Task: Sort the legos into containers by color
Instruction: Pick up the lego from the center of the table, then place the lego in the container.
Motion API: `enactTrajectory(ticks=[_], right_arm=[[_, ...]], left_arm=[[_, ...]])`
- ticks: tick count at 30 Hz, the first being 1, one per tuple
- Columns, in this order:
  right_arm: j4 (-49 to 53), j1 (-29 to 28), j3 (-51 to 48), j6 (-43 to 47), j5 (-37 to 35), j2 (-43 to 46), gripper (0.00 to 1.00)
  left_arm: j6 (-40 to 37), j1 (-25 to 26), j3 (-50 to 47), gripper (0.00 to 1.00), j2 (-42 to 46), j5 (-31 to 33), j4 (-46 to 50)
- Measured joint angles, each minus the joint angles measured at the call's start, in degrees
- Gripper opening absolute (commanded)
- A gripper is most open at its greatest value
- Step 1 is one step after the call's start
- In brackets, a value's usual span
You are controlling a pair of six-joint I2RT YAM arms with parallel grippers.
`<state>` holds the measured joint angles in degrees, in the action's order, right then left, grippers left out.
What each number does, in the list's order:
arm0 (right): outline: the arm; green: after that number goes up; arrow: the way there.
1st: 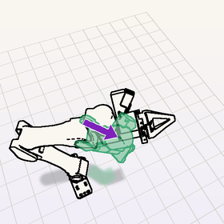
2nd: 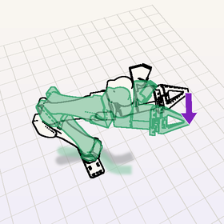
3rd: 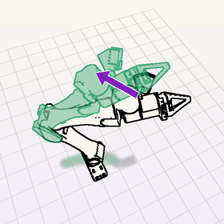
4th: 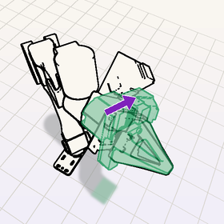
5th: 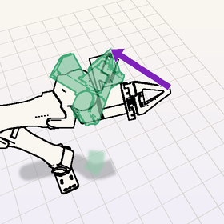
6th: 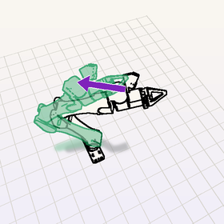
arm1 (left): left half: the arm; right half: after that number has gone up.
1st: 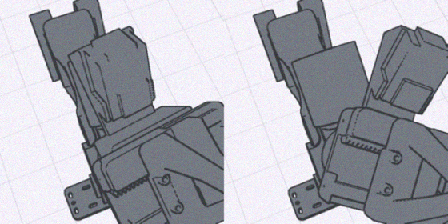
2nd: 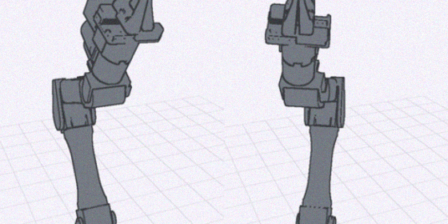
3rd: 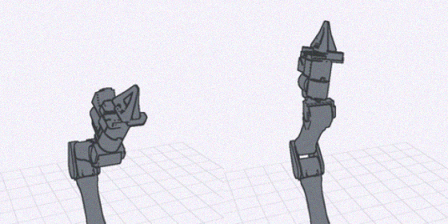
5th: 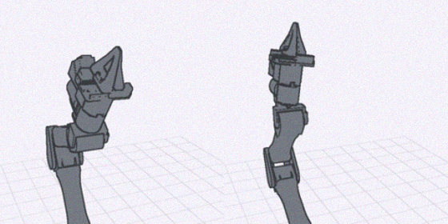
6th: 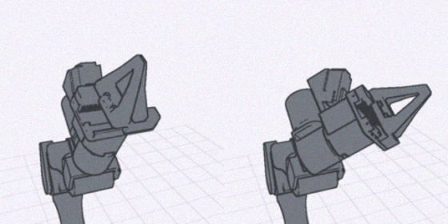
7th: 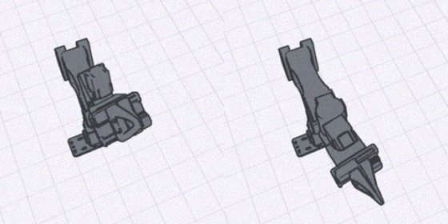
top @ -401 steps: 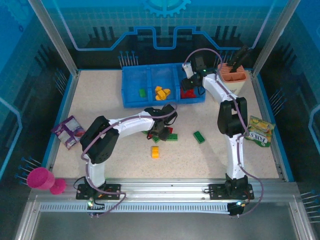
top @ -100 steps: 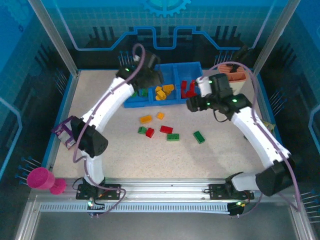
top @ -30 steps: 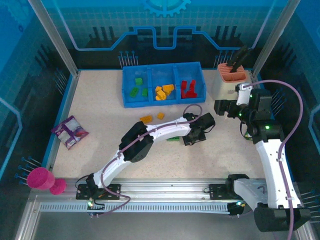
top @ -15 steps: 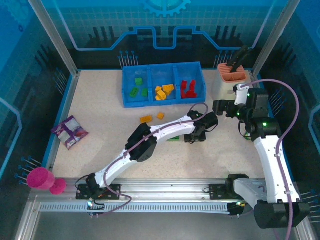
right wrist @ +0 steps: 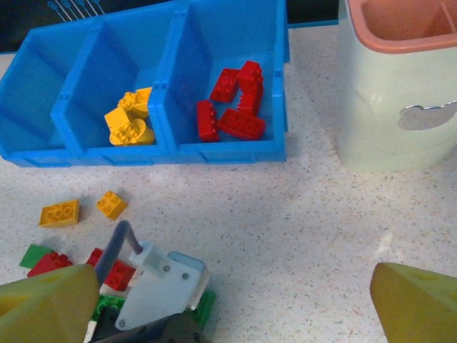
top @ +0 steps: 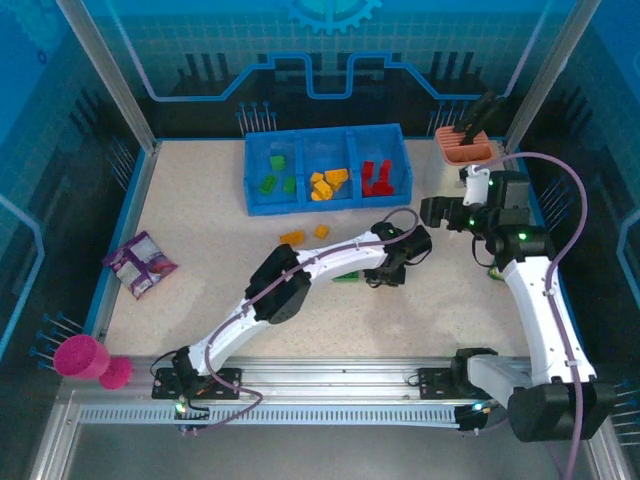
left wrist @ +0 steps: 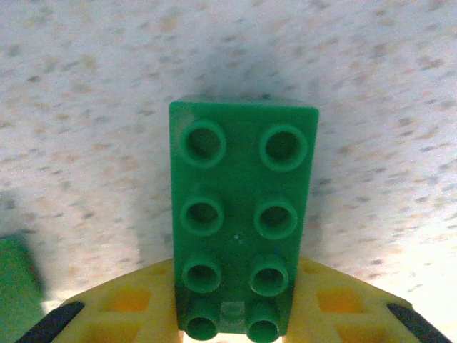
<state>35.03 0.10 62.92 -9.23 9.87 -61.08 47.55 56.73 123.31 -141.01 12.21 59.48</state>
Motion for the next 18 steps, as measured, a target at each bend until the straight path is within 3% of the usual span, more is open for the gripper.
enactTrajectory(ticks=[9, 13, 18], right_arm=[[-2.8, 0.09, -1.77, 0.0, 0.02, -3.78, 0.98], [-4.57, 0.09, -1.77, -0.24, 0.66, -7.28, 0.97], [-6.58, -1.2, -1.68, -0.7, 1.05, -12.13, 0.97]], left_arm=[[-3.65, -6.97, -10.67, 0.23, 15.26, 3.45, 1.46], [-5.42, -13.57, -11.02, 0.23, 23.76, 3.5, -0.46], [-8.09, -23.19, -10.99, 0.23, 26.64, 5.03, -2.86]])
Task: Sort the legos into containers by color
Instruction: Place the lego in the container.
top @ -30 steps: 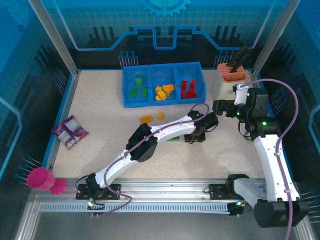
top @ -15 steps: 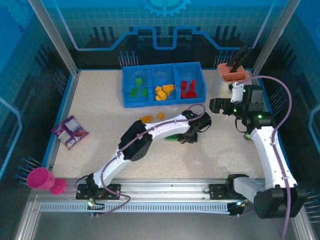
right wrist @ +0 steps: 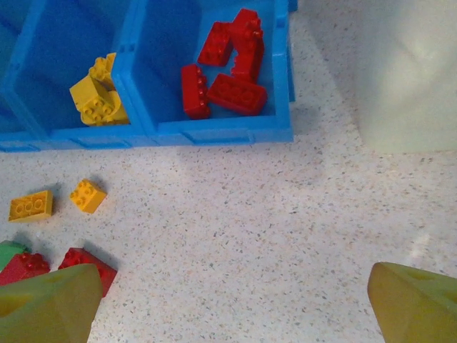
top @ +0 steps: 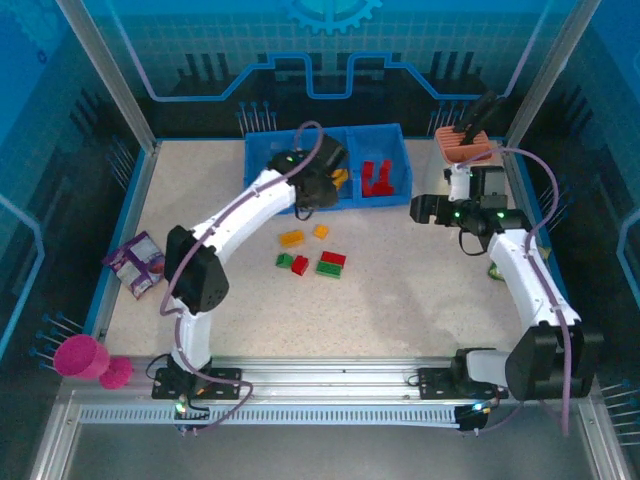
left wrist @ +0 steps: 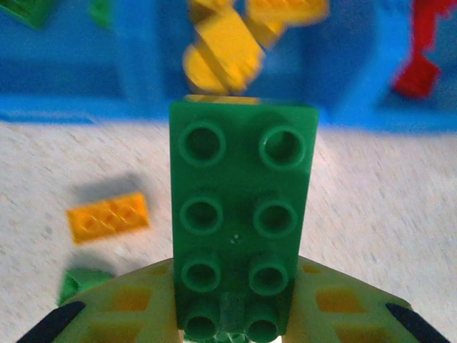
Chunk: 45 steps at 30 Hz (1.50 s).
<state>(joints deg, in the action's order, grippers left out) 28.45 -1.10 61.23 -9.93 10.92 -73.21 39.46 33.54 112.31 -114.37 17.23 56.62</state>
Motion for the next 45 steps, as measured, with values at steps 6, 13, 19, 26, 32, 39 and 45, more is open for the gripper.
enactTrajectory(ticks=[6, 13, 19, 26, 32, 39, 45], right_arm=[[-0.98, -4.02, 2.03, -0.39, 0.04, -4.04, 0.96], [-2.05, -6.38, 3.32, -0.37, -0.17, -6.49, 0.96], [-1.97, -7.1, 3.37, -0.35, -0.44, -8.52, 0.96], [-1.86, -8.17, 4.59, -0.13, -0.87, -11.72, 0.96], [-1.92, -9.57, 7.5, 0.22, -1.4, -14.47, 0.92], [-1.31, -12.85, 9.07, 0.81, -1.73, -16.13, 0.91], [-0.76, -15.02, 9.29, 0.94, -2.56, -16.11, 0.91]], left_arm=[[-0.61, -9.38, 2.23, 0.24, -5.6, 0.09, -1.46], [-0.57, -14.14, 13.68, 0.24, -17.92, -0.15, -1.6], [-0.48, -17.11, 23.56, 0.24, -26.03, -0.55, -2.08], [-0.44, -18.93, 27.47, 0.32, -32.79, -1.42, -1.92], [-0.39, -19.5, 27.43, 0.42, -33.33, -2.71, -2.12], [-0.63, -19.71, 20.02, 0.56, -28.46, -2.89, -3.85], [-1.38, -19.65, 9.81, 0.54, -19.56, -2.58, -6.1]])
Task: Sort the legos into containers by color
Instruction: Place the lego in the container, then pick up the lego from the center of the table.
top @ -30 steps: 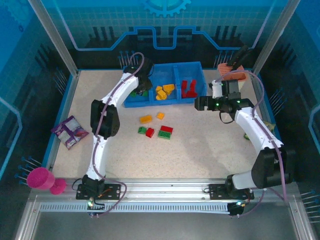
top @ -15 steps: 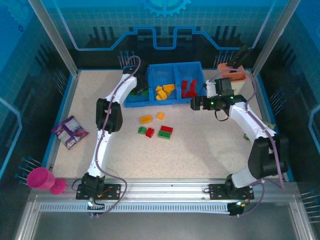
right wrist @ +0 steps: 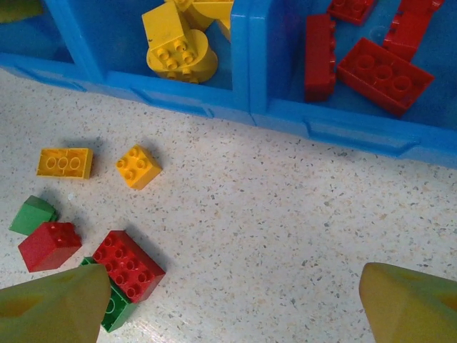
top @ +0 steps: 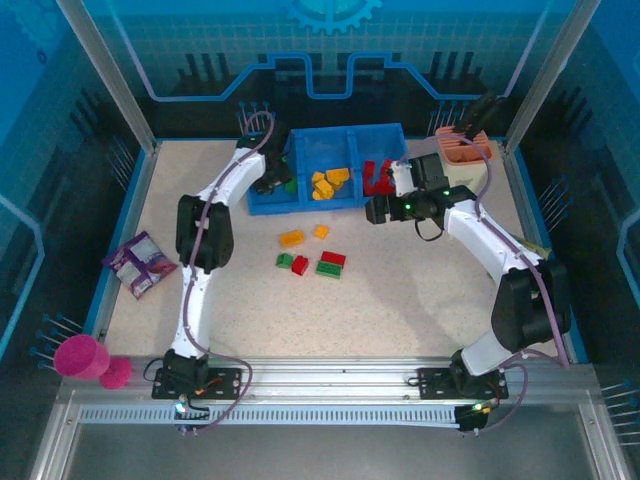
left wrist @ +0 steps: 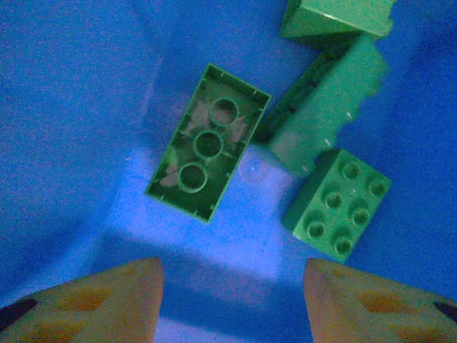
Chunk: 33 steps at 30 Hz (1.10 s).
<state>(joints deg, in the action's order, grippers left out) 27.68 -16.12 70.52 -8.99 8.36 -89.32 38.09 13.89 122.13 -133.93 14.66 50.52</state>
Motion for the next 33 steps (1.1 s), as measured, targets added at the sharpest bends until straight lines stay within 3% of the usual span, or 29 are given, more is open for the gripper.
enactTrajectory(ticks=[5, 16, 23, 33], right_arm=[[0.22, -1.03, 0.0, -0.02, -0.85, 0.42, 0.91], [1.4, -3.19, -0.02, 0.0, -2.86, 4.2, 0.91], [3.21, -3.34, -0.02, 0.9, -5.27, 4.17, 0.91], [4.94, -3.34, 0.42, 2.16, -6.49, 2.1, 0.91]], left_arm=[[-2.67, 1.11, -9.6, 0.54, 11.87, 1.22, -2.12], [-3.54, 9.16, -35.3, 0.58, 34.4, 3.56, -1.84], [-1.77, 13.99, -47.06, 0.59, 35.32, 1.92, -0.72], [-0.9, 16.83, -47.41, 0.6, 30.64, -0.13, -2.71]])
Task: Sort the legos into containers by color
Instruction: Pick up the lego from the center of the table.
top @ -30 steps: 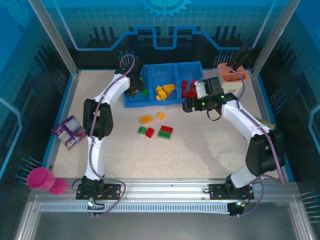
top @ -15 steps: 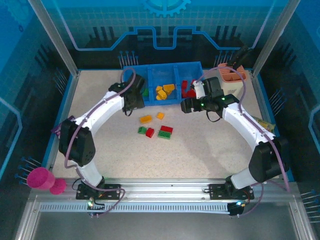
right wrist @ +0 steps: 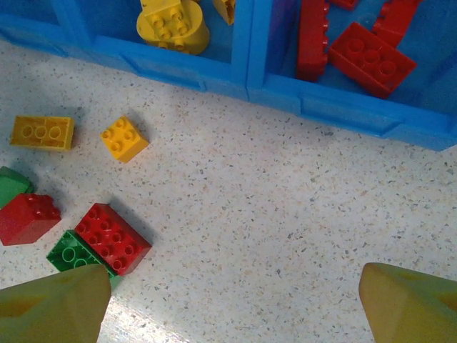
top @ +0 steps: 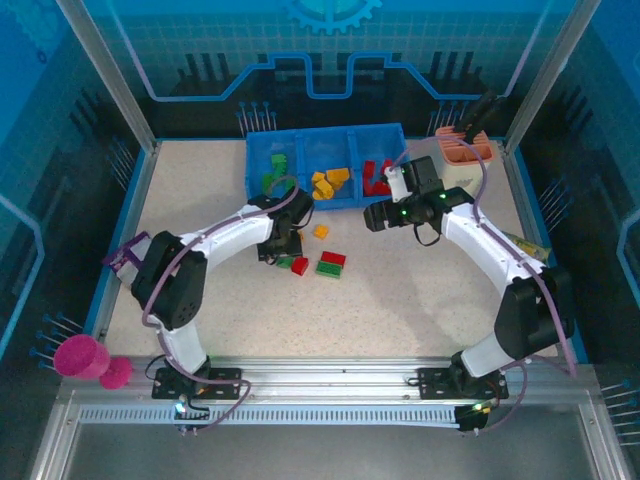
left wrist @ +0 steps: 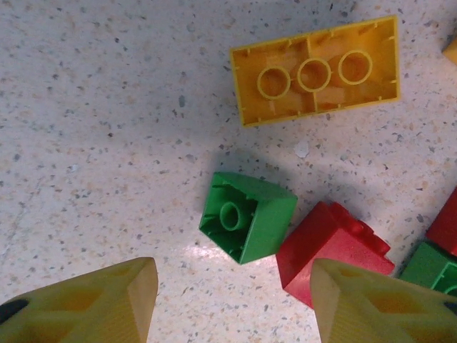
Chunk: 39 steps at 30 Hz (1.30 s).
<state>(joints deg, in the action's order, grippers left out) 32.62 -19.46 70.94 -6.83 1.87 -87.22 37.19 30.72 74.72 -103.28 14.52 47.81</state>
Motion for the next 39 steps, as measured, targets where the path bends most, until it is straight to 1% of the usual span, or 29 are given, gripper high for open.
enactTrajectory(ticks=[7, 16, 22, 27, 35, 37, 39], right_arm=[[0.9, 0.0, 0.15, 1.14, -1.29, -1.18, 0.92], [1.51, 0.0, 0.63, 2.67, -1.73, -2.73, 0.92], [1.7, 0.0, 0.7, 2.91, -1.75, -3.89, 0.92], [1.9, 0.0, 0.81, 3.04, -1.9, -4.55, 0.92], [2.49, -0.09, 2.21, 3.06, -1.9, -5.73, 0.92], [2.51, -0.13, 2.51, 3.06, -1.9, -5.86, 0.92], [2.58, -0.13, 3.02, 3.06, -1.9, -6.21, 0.92]], left_arm=[[0.0, 0.0, 0.02, 0.59, -3.72, -0.92, -0.59], [0.0, -0.13, 0.5, 0.59, -4.68, -1.33, -0.76], [0.17, -2.19, -0.5, 0.58, -4.66, -4.52, -2.47], [0.22, -4.22, -2.38, 0.57, -4.07, -8.66, -5.09], [0.26, -5.88, -3.91, 0.56, -3.96, -13.16, -8.96], [0.35, -6.43, -4.52, 0.56, -3.91, -13.68, -10.08], [0.31, -6.78, -5.46, 0.56, -5.03, -12.85, -10.84]])
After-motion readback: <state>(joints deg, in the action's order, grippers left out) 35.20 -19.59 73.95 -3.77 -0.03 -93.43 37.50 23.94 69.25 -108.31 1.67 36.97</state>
